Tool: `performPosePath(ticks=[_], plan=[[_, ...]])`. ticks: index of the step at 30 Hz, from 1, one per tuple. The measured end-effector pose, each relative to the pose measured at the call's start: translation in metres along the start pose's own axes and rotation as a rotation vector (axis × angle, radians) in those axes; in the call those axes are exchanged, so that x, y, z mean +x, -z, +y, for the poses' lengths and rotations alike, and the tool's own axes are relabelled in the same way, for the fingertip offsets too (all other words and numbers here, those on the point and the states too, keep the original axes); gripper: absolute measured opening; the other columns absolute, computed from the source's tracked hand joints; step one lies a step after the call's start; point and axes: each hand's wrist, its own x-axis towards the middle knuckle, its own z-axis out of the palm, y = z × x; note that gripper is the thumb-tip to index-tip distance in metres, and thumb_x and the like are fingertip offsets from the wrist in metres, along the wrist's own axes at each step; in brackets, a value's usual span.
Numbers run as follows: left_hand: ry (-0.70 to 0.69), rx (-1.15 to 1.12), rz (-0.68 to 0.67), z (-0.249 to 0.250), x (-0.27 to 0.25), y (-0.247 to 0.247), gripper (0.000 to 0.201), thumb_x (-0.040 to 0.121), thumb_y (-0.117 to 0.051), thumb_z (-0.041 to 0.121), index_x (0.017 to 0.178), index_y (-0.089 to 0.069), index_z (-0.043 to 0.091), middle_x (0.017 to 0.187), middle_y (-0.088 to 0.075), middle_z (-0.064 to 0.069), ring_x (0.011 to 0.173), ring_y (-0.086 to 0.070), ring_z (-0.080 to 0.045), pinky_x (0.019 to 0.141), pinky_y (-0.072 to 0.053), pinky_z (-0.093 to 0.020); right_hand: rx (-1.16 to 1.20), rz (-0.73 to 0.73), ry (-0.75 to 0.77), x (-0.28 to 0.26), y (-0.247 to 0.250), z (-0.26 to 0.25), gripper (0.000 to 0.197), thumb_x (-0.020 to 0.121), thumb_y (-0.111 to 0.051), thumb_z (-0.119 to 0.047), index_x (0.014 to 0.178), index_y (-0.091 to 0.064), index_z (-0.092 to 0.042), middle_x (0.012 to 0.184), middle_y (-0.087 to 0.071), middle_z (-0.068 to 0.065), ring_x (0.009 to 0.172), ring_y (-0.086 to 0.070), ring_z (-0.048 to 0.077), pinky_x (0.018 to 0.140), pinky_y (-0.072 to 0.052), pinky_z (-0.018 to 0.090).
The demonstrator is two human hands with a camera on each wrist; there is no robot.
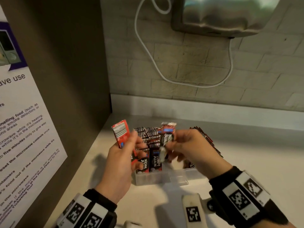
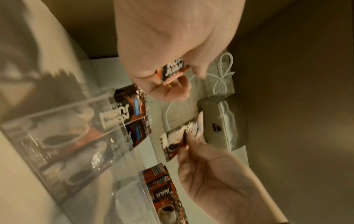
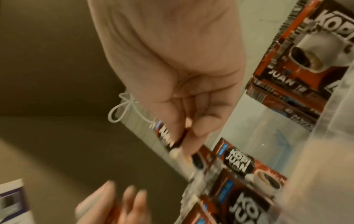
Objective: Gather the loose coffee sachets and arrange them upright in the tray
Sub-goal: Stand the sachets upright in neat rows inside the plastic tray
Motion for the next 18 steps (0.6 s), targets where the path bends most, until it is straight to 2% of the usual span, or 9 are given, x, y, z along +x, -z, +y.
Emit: performPosePath(ticks=[2, 4, 7, 10, 12, 14, 18], plan=[[0.04, -0.019, 0.109, 0.002, 0.004, 0.007, 0.028, 0.091, -0.056, 0.04, 0.076, -0.059, 0.016, 0.068, -0.061, 0.0, 0.057, -0.054, -0.011, 0.049, -0.041, -0.024, 0.111, 0.25, -0.058, 0.018, 0.008, 0.009, 0.014, 0.091, -0.056, 0.003, 0.089, -0.068, -0.004, 0.067, -0.069, 0.006, 0.051, -0.064, 0.013, 0.047, -0.051, 0.02], [0.062, 0.014, 0.217, 0.001, 0.008, 0.014, 0.03, 0.093, -0.055, 0.041, 0.073, -0.056, 0.019, 0.071, -0.058, 0.0, 0.063, -0.054, -0.013, 0.058, -0.039, -0.028, 0.189, 0.377, -0.128, 0.033, 0.009, 0.017, 0.016, 0.093, -0.052, 0.003, 0.087, -0.065, -0.004, 0.072, -0.068, 0.01, 0.059, -0.066, 0.02, 0.053, -0.057, 0.024], [0.074, 0.083, 0.283, -0.005, 0.013, 0.019, 0.03, 0.095, -0.054, 0.04, 0.073, -0.054, 0.02, 0.083, -0.062, 0.0, 0.077, -0.058, -0.015, 0.068, -0.039, -0.032, 0.168, 0.366, -0.237, 0.049, -0.004, 0.037, 0.017, 0.093, -0.053, 0.002, 0.082, -0.06, -0.009, 0.084, -0.069, 0.014, 0.075, -0.071, 0.026, 0.067, -0.06, 0.035], [0.157, 0.083, 0.26, -0.008, 0.011, 0.019, 0.028, 0.094, -0.056, 0.037, 0.073, -0.053, 0.019, 0.096, -0.069, -0.002, 0.093, -0.063, -0.018, 0.086, -0.043, -0.041, 0.089, 0.373, -0.301, 0.066, -0.018, 0.059, 0.017, 0.088, -0.059, 0.003, 0.078, -0.058, -0.011, 0.092, -0.069, 0.017, 0.082, -0.07, 0.031, 0.075, -0.059, 0.047], [0.218, 0.078, 0.217, -0.009, 0.007, 0.017, 0.03, 0.095, -0.055, 0.037, 0.072, -0.052, 0.018, 0.088, -0.069, -0.005, 0.088, -0.064, -0.022, 0.092, -0.044, -0.044, 0.094, 0.375, -0.334, 0.072, -0.023, 0.066, 0.018, 0.085, -0.063, 0.002, 0.075, -0.057, -0.011, 0.092, -0.069, 0.018, 0.085, -0.069, 0.032, 0.078, -0.058, 0.048], [0.246, 0.073, 0.18, -0.008, 0.002, 0.015, 0.031, 0.096, -0.054, 0.036, 0.072, -0.049, 0.016, 0.075, -0.069, -0.007, 0.078, -0.066, -0.024, 0.087, -0.048, -0.045, 0.093, 0.361, -0.344, 0.079, -0.026, 0.072, 0.018, 0.084, -0.066, -0.001, 0.072, -0.058, -0.01, 0.09, -0.069, 0.018, 0.087, -0.069, 0.033, 0.081, -0.057, 0.049], [0.261, 0.089, 0.156, -0.006, -0.001, 0.013, 0.033, 0.096, -0.052, 0.035, 0.071, -0.047, 0.015, 0.072, -0.068, -0.009, 0.078, -0.067, -0.027, 0.089, -0.049, -0.048, 0.148, 0.334, -0.346, 0.088, -0.029, 0.076, 0.017, 0.082, -0.069, -0.002, 0.069, -0.061, -0.01, 0.086, -0.071, 0.018, 0.084, -0.069, 0.034, 0.081, -0.057, 0.051]])
